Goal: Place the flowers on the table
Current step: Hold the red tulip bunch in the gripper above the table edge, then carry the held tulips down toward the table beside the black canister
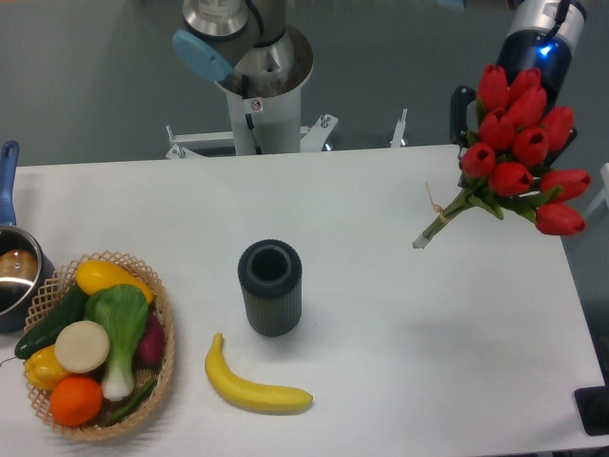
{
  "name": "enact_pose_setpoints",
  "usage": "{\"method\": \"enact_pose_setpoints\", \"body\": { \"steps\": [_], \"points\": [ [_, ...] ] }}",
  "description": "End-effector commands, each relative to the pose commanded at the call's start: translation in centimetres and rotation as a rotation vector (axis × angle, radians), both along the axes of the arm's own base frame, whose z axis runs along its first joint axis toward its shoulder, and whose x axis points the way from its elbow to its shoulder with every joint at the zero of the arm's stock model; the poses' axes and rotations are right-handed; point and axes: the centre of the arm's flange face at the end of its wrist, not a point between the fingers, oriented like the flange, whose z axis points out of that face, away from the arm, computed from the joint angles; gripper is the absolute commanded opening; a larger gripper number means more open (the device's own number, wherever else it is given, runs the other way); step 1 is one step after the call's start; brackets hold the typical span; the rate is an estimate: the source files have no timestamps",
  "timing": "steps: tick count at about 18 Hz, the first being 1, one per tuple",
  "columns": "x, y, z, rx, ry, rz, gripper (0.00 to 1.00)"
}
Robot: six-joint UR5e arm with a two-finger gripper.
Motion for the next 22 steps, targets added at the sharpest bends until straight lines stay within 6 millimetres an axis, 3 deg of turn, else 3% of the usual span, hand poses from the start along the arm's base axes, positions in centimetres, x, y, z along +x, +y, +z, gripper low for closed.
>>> {"method": "enact_pose_setpoints", "body": {
  "steps": [12,16,19,22],
  "points": [
    [0.3,-1.0,1.5,-0.037,0.042,0.032,0.49],
    [0.7,-1.5,1.8,-0.220,0.104,0.104,0.49],
    [1.0,-0.7,1.9,-0.314,0.134,0.123,0.49],
    [1.3,-0.6,1.0,-0.437,0.158,0.154,0.49]
  ]
}}
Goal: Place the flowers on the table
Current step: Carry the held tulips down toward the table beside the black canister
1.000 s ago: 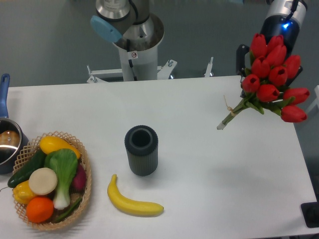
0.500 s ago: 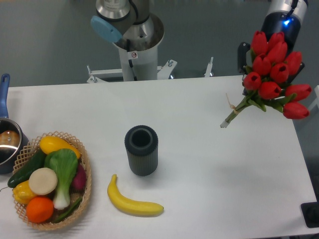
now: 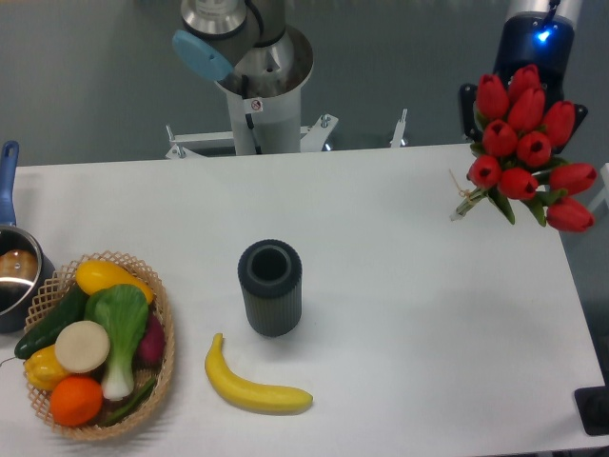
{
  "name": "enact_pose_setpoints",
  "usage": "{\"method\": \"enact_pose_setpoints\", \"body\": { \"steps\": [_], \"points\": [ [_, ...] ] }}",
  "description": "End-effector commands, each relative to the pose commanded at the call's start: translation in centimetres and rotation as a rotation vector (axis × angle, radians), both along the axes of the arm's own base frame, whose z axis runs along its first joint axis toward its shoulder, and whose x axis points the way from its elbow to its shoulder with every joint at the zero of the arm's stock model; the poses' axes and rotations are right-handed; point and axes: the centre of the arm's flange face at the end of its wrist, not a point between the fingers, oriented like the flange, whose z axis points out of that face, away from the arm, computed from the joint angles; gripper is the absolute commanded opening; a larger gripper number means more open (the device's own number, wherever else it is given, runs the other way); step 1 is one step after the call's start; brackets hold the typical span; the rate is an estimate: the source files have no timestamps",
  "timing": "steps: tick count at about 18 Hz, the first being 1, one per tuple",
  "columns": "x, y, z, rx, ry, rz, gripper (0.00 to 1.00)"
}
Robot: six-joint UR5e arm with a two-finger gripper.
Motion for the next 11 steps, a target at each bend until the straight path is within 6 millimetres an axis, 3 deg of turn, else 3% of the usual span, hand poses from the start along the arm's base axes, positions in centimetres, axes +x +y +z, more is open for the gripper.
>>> {"method": "enact_pose_setpoints", "body": {
  "steps": [4,11],
  "points": [
    [1.5,3.6,-4.5,-0.197,0.000,-0.044,0.49],
    [-0.3,10.6,-12.3,-0.548,0.050,-0.122,0.49]
  ]
}}
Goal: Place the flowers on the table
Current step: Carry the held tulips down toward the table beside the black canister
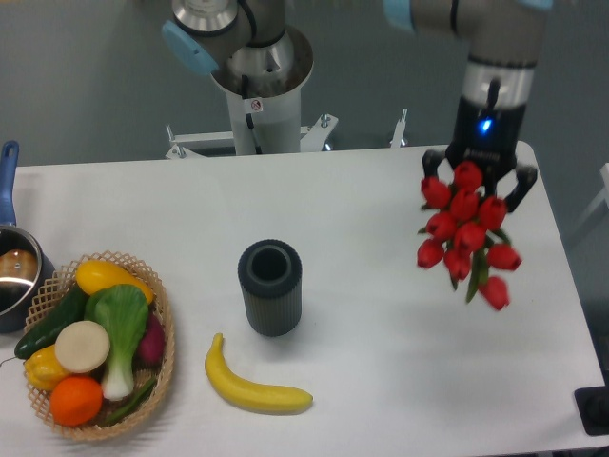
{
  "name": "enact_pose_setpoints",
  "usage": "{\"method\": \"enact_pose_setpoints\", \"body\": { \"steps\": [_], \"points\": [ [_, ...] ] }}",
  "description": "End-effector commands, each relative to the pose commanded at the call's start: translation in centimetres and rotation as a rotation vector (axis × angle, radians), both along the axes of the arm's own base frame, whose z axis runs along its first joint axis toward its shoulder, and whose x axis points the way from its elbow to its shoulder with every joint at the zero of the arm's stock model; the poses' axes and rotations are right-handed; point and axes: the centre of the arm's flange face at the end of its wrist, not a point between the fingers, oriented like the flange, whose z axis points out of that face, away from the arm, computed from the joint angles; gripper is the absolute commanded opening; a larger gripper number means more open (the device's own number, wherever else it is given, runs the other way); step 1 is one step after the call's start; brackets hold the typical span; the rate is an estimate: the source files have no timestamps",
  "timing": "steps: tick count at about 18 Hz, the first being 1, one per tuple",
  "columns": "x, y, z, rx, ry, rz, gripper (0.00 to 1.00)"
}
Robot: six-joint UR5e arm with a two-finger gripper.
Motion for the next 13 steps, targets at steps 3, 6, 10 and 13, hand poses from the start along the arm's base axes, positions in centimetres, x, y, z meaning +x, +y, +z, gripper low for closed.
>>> {"method": "enact_pose_setpoints", "body": {
  "steps": [3,6,10,13],
  "points": [
    [-0.6,1.9,-2.9,-0.112,0.032,-0.007,0.49],
    [-0.9,2.8,-5.1,-0.201,0.044,-0.007,0.49],
    [-0.2,4.1,-7.2,-0.262,0.042,-0.027,0.49],
    [-0.6,4.4,-9.4,-0.282,0.015,-0.032,0.49]
  ]
}}
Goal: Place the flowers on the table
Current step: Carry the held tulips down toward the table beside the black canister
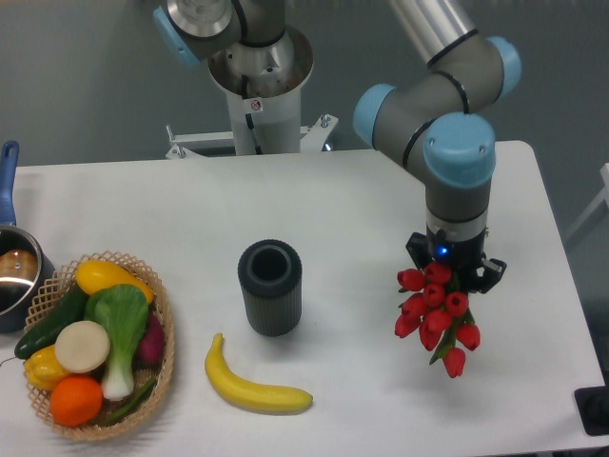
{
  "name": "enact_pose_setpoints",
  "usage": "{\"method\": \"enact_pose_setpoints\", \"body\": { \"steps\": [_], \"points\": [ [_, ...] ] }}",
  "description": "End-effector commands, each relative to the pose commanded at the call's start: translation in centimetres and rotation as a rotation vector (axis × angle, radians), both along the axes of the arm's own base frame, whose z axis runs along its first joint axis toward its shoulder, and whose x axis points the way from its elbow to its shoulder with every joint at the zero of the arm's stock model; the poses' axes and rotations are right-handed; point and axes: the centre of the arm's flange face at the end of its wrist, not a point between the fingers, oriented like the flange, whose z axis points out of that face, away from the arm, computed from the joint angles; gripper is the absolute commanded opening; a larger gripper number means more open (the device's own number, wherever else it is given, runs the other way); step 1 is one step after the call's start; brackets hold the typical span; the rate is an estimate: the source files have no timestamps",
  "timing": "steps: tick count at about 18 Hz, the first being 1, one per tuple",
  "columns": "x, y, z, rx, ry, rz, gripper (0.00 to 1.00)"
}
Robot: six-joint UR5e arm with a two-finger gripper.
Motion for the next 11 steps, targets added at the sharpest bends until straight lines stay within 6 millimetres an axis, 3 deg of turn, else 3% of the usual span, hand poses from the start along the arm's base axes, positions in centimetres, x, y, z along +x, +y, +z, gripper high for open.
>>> {"method": "enact_pose_setpoints", "body": {
  "steps": [11],
  "points": [
    [-0.1,0.9,-4.1,-0.029,-0.052,-0.005,0.49]
  ]
}}
